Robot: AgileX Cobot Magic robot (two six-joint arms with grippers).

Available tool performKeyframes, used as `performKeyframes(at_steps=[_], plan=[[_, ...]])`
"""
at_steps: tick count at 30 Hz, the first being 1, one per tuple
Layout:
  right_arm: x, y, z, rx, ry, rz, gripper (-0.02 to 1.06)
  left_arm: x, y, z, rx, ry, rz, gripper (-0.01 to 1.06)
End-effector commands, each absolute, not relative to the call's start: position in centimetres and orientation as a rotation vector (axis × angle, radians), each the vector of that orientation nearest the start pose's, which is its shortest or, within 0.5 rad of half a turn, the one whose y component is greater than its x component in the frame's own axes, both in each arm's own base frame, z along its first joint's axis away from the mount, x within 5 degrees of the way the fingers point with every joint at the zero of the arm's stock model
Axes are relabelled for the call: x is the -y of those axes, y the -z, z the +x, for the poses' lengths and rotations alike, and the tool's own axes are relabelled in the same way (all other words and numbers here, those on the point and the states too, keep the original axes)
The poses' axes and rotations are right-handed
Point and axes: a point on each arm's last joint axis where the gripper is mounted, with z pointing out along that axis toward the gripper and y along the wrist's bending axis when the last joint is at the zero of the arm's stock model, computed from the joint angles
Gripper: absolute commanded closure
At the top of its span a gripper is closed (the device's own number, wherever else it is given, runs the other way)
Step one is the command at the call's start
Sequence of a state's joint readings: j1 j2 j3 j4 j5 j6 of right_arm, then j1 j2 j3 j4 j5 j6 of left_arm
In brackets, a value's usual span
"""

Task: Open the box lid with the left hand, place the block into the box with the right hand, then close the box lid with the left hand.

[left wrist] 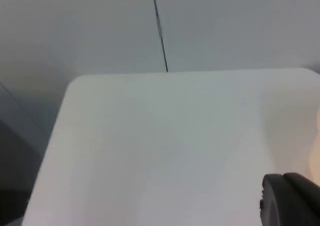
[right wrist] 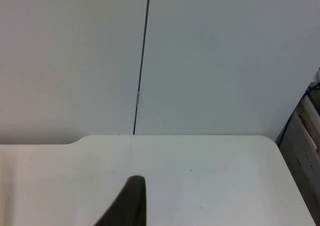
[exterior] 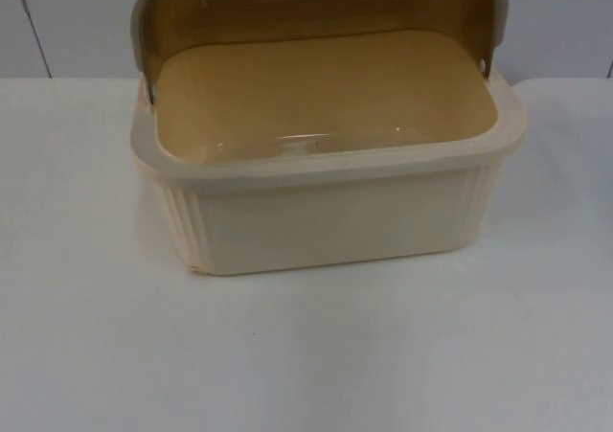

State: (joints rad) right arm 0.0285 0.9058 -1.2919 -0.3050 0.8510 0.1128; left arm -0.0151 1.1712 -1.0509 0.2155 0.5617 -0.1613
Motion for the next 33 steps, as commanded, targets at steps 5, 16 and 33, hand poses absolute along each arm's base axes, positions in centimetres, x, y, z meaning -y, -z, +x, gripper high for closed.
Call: performKeyframes(at_steps=[5,16,33], plan=[[1.5,-46.1,15.7,-1.958,0.261,0.029,0.00,-0.2,-34.6,25.3,-2.132,-0.055,-0.010,1.05],[1.3,-44.0,16.4,-2.007,0.225,0.027,0.00,0.4,-34.5,25.6,-2.086,0.070,-0.050,1.05],[1.3,-44.0,16.4,-2.004,0.212,0.044,0.00,0.5,-35.6,26.1,-2.070,0.063,-0.046,0.00]])
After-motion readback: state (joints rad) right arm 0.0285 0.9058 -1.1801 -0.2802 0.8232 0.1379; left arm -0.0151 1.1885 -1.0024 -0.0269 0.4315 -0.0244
